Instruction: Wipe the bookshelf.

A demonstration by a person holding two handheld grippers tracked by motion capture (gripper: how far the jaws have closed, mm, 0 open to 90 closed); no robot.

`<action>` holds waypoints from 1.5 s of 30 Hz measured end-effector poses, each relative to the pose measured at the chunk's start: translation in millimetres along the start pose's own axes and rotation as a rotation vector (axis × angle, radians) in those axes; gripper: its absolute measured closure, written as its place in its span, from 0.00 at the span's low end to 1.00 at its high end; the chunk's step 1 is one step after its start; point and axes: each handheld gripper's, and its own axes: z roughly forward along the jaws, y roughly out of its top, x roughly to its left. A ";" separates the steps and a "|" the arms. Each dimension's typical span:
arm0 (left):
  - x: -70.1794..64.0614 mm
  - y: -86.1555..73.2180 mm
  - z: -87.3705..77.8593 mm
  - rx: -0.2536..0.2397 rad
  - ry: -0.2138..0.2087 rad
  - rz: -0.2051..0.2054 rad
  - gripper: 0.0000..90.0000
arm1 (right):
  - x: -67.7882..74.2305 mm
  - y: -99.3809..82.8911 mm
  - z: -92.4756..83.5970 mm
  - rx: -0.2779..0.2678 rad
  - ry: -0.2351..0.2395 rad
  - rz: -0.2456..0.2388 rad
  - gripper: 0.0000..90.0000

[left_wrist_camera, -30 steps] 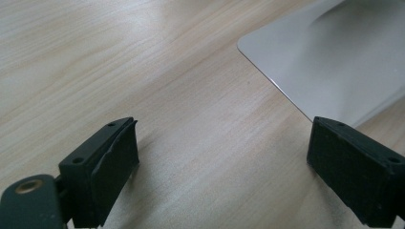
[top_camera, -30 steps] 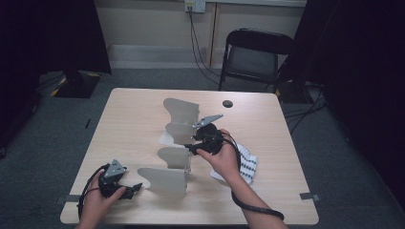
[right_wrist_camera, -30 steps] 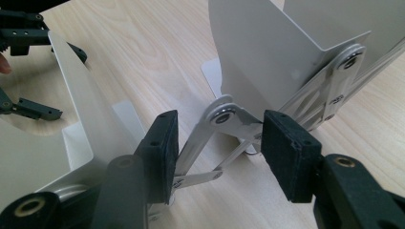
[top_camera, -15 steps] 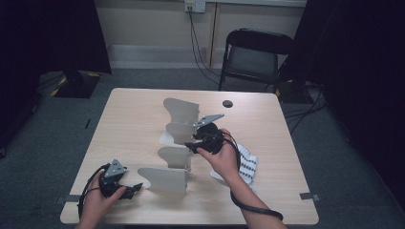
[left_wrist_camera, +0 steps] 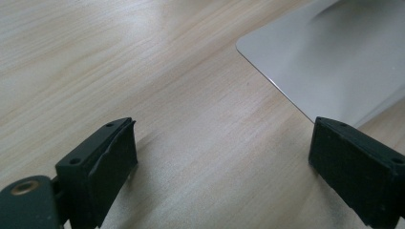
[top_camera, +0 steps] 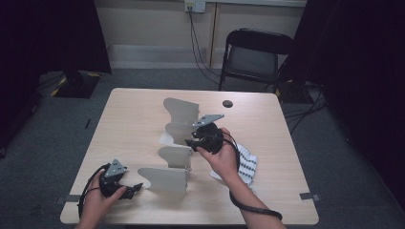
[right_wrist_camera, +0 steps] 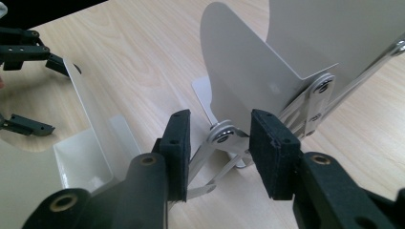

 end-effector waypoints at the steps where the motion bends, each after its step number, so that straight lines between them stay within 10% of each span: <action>1: 0.0 0.0 0.0 0.000 0.000 0.000 0.09 | -0.1 0.2 -0.7 -0.002 -0.007 -0.002 0.69; 25: -0.5 0.5 1.1 -0.002 -0.004 -0.005 0.08 | -2.3 6.8 -14.5 -0.045 -0.080 0.046 0.86; 45: -0.1 1.1 1.5 0.002 -0.003 0.002 0.08 | -1.8 -0.9 -0.3 0.020 -0.084 0.068 0.70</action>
